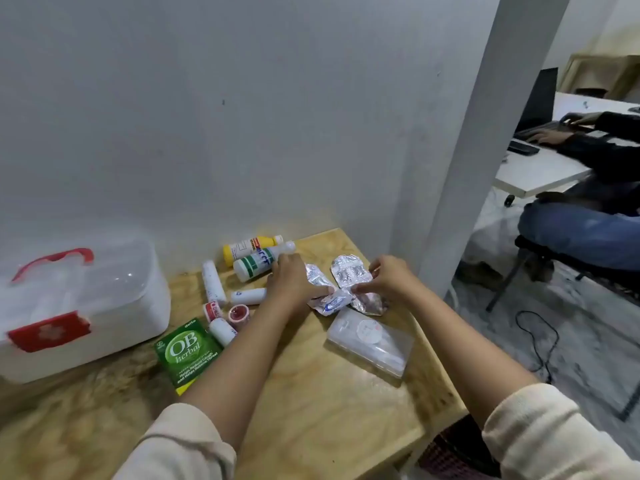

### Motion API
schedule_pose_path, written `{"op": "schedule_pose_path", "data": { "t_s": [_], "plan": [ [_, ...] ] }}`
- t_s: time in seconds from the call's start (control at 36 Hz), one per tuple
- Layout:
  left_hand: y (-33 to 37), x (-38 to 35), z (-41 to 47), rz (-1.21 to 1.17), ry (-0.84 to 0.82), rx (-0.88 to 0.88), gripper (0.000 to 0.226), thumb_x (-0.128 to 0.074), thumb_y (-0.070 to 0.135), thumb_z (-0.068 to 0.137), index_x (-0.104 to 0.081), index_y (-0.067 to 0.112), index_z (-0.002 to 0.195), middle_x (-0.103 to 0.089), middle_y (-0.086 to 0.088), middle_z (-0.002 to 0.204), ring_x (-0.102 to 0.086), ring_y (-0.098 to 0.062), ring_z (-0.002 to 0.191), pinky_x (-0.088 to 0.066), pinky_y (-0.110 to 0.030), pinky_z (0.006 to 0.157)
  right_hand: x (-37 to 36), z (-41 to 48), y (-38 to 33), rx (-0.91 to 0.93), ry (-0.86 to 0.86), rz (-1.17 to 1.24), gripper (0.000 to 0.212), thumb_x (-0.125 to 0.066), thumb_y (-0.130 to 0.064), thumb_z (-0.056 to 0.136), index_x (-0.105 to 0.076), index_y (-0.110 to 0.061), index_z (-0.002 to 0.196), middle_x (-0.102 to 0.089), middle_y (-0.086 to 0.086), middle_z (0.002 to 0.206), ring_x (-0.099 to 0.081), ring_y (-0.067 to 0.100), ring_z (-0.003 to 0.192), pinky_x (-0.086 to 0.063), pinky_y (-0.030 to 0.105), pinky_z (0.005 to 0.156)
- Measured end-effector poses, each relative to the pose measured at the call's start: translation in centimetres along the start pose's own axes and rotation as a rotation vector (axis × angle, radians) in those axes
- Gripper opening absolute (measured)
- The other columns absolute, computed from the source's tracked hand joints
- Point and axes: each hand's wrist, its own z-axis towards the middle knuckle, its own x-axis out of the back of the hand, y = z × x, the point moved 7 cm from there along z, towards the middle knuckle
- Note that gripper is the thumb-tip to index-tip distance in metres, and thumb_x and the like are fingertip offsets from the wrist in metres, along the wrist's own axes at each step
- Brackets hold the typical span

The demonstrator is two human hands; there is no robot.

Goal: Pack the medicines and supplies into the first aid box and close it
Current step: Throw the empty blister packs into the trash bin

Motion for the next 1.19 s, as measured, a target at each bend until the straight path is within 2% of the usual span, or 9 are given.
{"op": "schedule_pose_path", "data": {
  "t_s": [0.06,0.11,0.17,0.39,0.72,0.94,1.03,1.11,1.19],
  "plan": [
    [-0.2,0.5,0.2,-0.088,0.027,0.013,0.083,-0.080,0.045,0.071,-0.042,0.004,0.133,-0.041,-0.016,0.137,-0.042,-0.032,0.126,-0.041,-0.037,0.096,0.1,0.1,0.0,-0.012,-0.004,0.014,0.049,-0.085,-0.033,0.063,-0.060,0.007,0.078,-0.062,0.028,0.083,-0.060,0.038,0.076,-0.049,0.041,0.061],
    [-0.5,0.9,0.5,-0.169,0.051,0.029,0.077,-0.084,0.035,0.070,-0.046,0.004,0.129,-0.045,-0.014,0.134,-0.047,-0.030,0.120,-0.043,-0.035,0.090,-0.1,0.4,0.3,-0.035,-0.018,0.045,0.058,-0.086,-0.031,0.061,-0.032,-0.012,0.051,-0.036,0.009,0.053,-0.033,0.020,0.047,-0.025,0.029,0.041],
    [-0.6,1.2,0.7,-0.248,0.072,0.030,0.064,-0.086,0.026,0.068,-0.055,0.002,0.119,-0.055,-0.014,0.124,-0.053,-0.026,0.105,-0.042,-0.030,0.079,-0.3,0.7,0.5,-0.032,-0.011,0.091,0.060,-0.085,-0.025,0.064,-0.026,-0.016,0.054,-0.032,0.004,0.056,-0.026,0.016,0.050,-0.023,0.026,0.041],
    [-1.0,3.7,0.8,-0.545,0.140,-0.007,0.023,-0.081,0.006,0.073,-0.067,0.005,0.091,-0.063,-0.006,0.085,-0.057,-0.020,0.080,-0.041,-0.024,0.060,1.6,0.3,0.7,0.058,0.199,0.269,0.004,-0.066,-0.012,0.083,-0.065,-0.010,0.086,-0.058,0.007,0.082,-0.051,0.018,0.080,-0.034,0.012,0.051],
    [6.7,6.8,-0.4,-0.988,0.216,-0.152,0.014,-0.073,0.008,0.083,-0.069,0.015,0.095,-0.069,-0.011,0.092,-0.065,-0.020,0.079,-0.057,-0.024,0.056,10.9,-3.1,4.8,0.075,0.534,0.538,0.019,-0.069,-0.010,0.080,-0.072,-0.003,0.097,-0.070,0.009,0.087,-0.061,0.017,0.083,-0.049,0.032,0.086],
    [17.5,-0.3,-2.5,-1.127,0.041,-0.200,0.027,-0.065,0.000,0.087,-0.064,0.003,0.114,-0.066,-0.013,0.095,-0.061,-0.013,0.071,-0.052,-0.015,0.047,16.8,-8.5,13.1,0.059,0.756,0.572,0.024,-0.065,-0.002,0.082,-0.069,0.001,0.105,-0.067,0.006,0.092,-0.059,-0.001,0.067,-0.041,-0.003,0.055],
    [21.2,-3.9,-3.5,-1.130,-0.010,-0.198,0.026,-0.065,-0.001,0.087,-0.065,0.001,0.113,-0.067,-0.011,0.091,-0.062,-0.017,0.073,-0.053,-0.017,0.048,18.0,-10.6,17.4,-0.012,0.817,0.562,0.022,-0.064,-0.001,0.082,-0.069,0.000,0.104,-0.067,0.007,0.087,-0.056,-0.006,0.059,-0.040,-0.002,0.054],
    [24.2,-8.0,-3.9,-1.122,-0.060,-0.177,0.016,-0.065,-0.002,0.086,-0.068,0.006,0.100,-0.065,-0.006,0.082,-0.062,-0.021,0.075,-0.060,-0.034,0.065,18.4,-12.3,21.8,-0.100,0.856,0.561,0.019,-0.063,0.000,0.082,-0.070,0.000,0.100,-0.067,0.012,0.084,-0.057,0.014,0.073,-0.041,0.003,0.056],
    [25.9,-12.5,-4.0,-1.052,-0.084,-0.120,0.027,-0.066,0.003,0.083,-0.065,0.029,0.078,-0.067,-0.007,0.083,-0.067,-0.028,0.082,-0.057,-0.053,0.082,17.6,-13.1,26.6,-0.237,0.858,0.592,0.017,-0.065,-0.005,0.080,-0.072,-0.008,0.095,-0.072,0.017,0.088,-0.059,0.017,0.075,-0.048,0.025,0.071]
  ]
}}
